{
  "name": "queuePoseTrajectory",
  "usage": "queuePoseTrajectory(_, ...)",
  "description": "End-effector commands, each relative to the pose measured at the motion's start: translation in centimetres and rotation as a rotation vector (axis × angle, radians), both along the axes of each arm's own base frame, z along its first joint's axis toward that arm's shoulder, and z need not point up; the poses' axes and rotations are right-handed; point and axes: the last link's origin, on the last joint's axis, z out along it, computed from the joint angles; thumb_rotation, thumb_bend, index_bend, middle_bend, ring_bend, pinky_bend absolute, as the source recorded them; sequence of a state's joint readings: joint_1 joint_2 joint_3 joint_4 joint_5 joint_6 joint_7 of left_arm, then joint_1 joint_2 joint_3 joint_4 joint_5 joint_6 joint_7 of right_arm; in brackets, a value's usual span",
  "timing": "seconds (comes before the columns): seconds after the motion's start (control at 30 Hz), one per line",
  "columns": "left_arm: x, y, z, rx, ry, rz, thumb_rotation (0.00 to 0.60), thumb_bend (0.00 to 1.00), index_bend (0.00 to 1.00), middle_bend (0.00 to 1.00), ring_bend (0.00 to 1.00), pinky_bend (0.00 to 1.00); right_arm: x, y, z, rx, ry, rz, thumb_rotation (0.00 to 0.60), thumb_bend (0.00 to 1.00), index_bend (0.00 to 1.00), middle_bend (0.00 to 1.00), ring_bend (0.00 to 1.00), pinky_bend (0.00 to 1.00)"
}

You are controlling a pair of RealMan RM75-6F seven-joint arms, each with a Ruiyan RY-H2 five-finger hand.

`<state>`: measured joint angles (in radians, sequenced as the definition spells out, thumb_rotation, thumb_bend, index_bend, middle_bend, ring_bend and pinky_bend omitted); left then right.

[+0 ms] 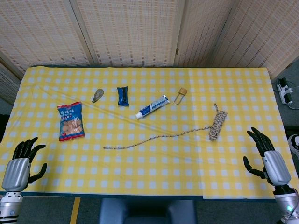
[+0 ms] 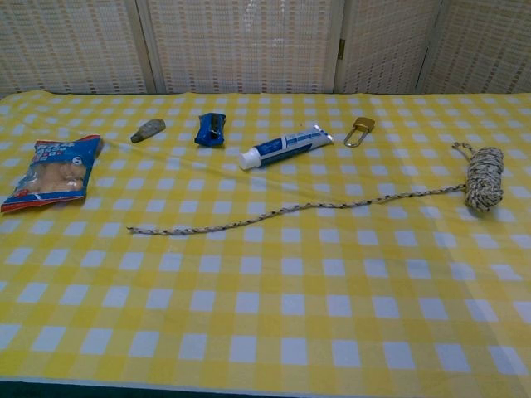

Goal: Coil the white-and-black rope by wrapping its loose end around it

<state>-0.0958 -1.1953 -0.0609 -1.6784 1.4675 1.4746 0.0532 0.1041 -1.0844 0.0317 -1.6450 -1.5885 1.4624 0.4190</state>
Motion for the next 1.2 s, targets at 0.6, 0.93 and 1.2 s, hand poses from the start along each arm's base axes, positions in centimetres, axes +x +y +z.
queuePoseTrajectory(0.6, -0.4, -0.8, 0.0, 0.005, -0.012, -0.007, 0.6, 0.43, 0.28, 0.09, 0.08, 0.0, 0.3, -1.1, 0.4, 0.018, 0.067, -0.013, 0.6, 0.52, 0.06, 0.02, 0.07, 0.0)
queuePoseTrajectory(0.93, -0.6, -1.7, 0.2, 0.005, -0.014, 0.009, 0.6, 0.43, 0.28, 0.09, 0.08, 0.0, 0.1, -6.5, -0.1, 0.155, 0.343, -0.036, 0.6, 0.52, 0.06, 0.02, 0.07, 0.0)
queuePoseTrajectory(1.2, -0.7, -1.8, 0.4, 0.001, -0.011, 0.02, 0.6, 0.43, 0.28, 0.09, 0.08, 0.0, 0.6, -10.8, -2.0, 0.198, 0.587, 0.001, 0.6, 0.47, 0.03, 0.02, 0.07, 0.0)
